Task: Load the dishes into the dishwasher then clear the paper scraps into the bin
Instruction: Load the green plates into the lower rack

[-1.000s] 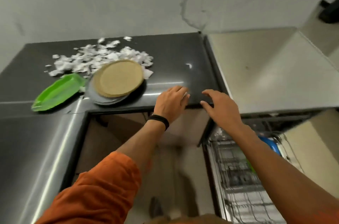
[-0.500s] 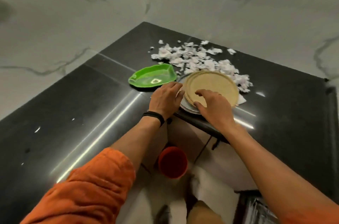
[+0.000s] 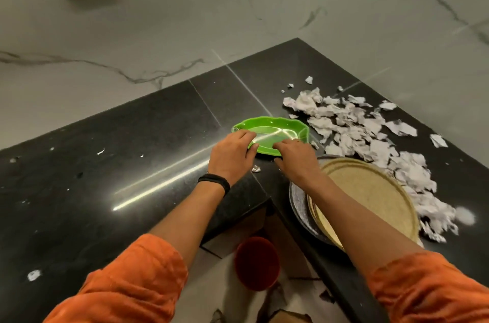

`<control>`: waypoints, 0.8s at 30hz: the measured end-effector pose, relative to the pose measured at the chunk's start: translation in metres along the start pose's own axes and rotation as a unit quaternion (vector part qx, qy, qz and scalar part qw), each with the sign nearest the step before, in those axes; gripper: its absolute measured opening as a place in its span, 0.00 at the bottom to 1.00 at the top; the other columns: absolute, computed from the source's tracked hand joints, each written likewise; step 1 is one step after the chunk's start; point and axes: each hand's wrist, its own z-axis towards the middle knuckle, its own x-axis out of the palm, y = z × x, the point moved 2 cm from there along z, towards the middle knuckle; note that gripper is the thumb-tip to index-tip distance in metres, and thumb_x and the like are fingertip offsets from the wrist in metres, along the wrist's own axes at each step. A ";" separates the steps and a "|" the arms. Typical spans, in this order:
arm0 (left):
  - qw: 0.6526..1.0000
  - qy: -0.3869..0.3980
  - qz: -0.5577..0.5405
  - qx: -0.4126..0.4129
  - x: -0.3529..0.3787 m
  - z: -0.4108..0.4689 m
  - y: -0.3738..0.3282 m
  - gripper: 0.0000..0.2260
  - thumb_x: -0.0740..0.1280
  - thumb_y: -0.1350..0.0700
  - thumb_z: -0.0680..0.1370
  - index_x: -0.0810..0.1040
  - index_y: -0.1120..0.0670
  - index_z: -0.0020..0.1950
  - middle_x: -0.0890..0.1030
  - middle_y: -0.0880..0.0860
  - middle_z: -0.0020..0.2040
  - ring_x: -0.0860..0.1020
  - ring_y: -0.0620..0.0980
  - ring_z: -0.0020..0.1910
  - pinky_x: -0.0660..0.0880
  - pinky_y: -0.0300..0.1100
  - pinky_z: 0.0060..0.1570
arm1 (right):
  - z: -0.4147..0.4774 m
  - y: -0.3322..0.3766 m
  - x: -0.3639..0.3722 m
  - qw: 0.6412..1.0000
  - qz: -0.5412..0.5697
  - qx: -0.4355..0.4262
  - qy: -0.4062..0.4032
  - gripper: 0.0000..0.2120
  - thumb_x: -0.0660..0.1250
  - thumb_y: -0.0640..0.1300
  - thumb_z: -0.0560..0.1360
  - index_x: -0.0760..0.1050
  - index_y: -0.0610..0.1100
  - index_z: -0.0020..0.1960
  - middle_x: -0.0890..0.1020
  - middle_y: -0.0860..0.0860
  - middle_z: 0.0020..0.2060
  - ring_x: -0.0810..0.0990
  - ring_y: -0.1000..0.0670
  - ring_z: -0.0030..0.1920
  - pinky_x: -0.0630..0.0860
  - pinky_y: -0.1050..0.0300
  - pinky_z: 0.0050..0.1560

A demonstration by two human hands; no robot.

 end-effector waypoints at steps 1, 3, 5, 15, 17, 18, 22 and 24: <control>1.000 -0.001 0.003 -0.009 0.001 0.001 0.002 0.12 0.65 0.50 0.82 0.80 0.52 0.62 0.83 0.49 0.58 0.81 0.52 0.54 0.79 0.48 0.46 | 0.007 -0.002 0.004 1.000 -0.017 -0.011 0.011 0.15 0.67 0.47 0.77 0.77 0.48 0.63 0.81 0.48 0.57 0.79 0.42 0.59 0.73 0.48 0.55; 1.000 0.000 0.010 -0.023 0.004 0.003 0.007 0.12 0.64 0.50 0.82 0.80 0.52 0.62 0.83 0.49 0.57 0.81 0.52 0.54 0.80 0.48 0.46 | 0.017 -0.006 0.012 0.998 -0.045 -0.031 0.027 0.13 0.66 0.44 0.76 0.76 0.47 0.61 0.80 0.47 0.56 0.78 0.41 0.58 0.72 0.49 0.54; 0.999 0.005 0.012 -0.031 0.006 0.005 0.009 0.12 0.64 0.50 0.82 0.80 0.52 0.63 0.82 0.49 0.58 0.81 0.52 0.54 0.80 0.49 0.47 | 0.022 -0.009 0.018 0.997 -0.060 -0.050 0.029 0.11 0.66 0.41 0.76 0.76 0.45 0.59 0.79 0.46 0.54 0.79 0.40 0.57 0.72 0.48 0.52; 0.998 0.054 0.029 -0.011 0.015 0.017 0.001 0.15 0.68 0.54 0.79 0.78 0.52 0.66 0.81 0.50 0.59 0.79 0.52 0.57 0.77 0.48 0.53 | 0.033 -0.008 -0.002 0.987 -0.093 -0.109 -0.079 0.15 0.80 0.37 0.58 0.76 0.44 0.40 0.79 0.47 0.36 0.81 0.42 0.38 0.74 0.50 0.35; 0.998 0.061 0.032 0.005 0.013 0.022 -0.005 0.20 0.70 0.56 0.77 0.76 0.52 0.69 0.80 0.51 0.62 0.77 0.54 0.61 0.77 0.49 0.56 | 0.035 -0.007 -0.022 0.983 -0.087 -0.108 -0.118 0.14 0.78 0.37 0.60 0.76 0.43 0.41 0.78 0.46 0.37 0.80 0.42 0.39 0.73 0.50 0.35; 0.997 0.061 0.035 0.013 0.012 0.026 -0.008 0.23 0.71 0.57 0.75 0.74 0.52 0.70 0.79 0.52 0.64 0.75 0.54 0.63 0.77 0.51 0.57 | 0.035 -0.007 -0.030 0.983 -0.083 -0.104 -0.130 0.14 0.78 0.37 0.61 0.76 0.43 0.42 0.78 0.46 0.38 0.79 0.42 0.40 0.72 0.50 0.35; 0.996 0.041 0.062 0.045 0.005 0.042 -0.021 0.27 0.74 0.60 0.71 0.73 0.50 0.70 0.76 0.52 0.65 0.71 0.55 0.67 0.75 0.54 0.58 | 0.012 -0.005 -0.051 0.976 -0.047 -0.087 -0.193 0.12 0.77 0.37 0.64 0.77 0.42 0.45 0.78 0.46 0.41 0.78 0.44 0.41 0.73 0.50 0.36; 0.993 0.034 0.089 0.068 0.004 0.046 -0.028 0.27 0.75 0.59 0.69 0.75 0.49 0.67 0.77 0.51 0.63 0.70 0.56 0.68 0.71 0.56 0.63 | -0.007 -0.003 -0.057 0.974 -0.029 -0.071 -0.212 0.13 0.76 0.38 0.65 0.77 0.42 0.48 0.78 0.45 0.42 0.78 0.44 0.42 0.74 0.48 0.37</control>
